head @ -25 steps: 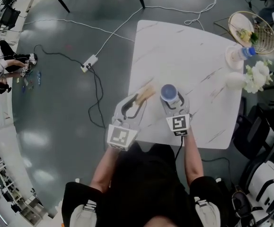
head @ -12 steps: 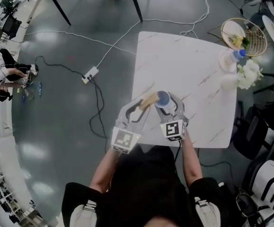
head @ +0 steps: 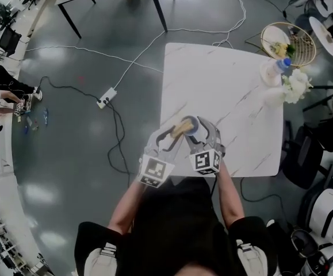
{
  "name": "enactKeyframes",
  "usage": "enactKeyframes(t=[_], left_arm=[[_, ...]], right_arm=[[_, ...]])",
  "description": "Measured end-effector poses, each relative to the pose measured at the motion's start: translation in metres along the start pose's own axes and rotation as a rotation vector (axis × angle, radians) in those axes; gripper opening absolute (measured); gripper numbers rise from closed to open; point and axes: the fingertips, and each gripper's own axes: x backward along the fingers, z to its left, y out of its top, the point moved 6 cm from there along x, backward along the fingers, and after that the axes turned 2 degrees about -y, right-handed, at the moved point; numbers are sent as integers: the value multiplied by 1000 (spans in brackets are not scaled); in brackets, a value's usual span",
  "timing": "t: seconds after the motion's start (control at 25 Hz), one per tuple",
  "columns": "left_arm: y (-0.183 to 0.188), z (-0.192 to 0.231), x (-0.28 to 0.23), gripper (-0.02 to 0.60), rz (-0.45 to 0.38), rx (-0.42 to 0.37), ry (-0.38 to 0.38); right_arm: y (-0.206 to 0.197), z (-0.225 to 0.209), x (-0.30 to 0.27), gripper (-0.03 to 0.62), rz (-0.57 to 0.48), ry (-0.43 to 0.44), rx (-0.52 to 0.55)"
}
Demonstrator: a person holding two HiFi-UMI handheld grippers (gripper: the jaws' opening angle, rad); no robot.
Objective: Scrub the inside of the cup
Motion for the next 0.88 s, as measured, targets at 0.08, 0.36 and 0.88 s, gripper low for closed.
enactKeyframes(t=[0.08,0.36,0.88], left_arm=[[-2,0,0,130,19,-4,-13],[-6,1,-2,130,43,-15,-39],[-5,-11,1,130,20,-52,-141]], right_arm=[[3,4,1,284,-1,-2,10],[11,15,7,284,-7,-16,24],[9,18,17,282,31,-64,20]])
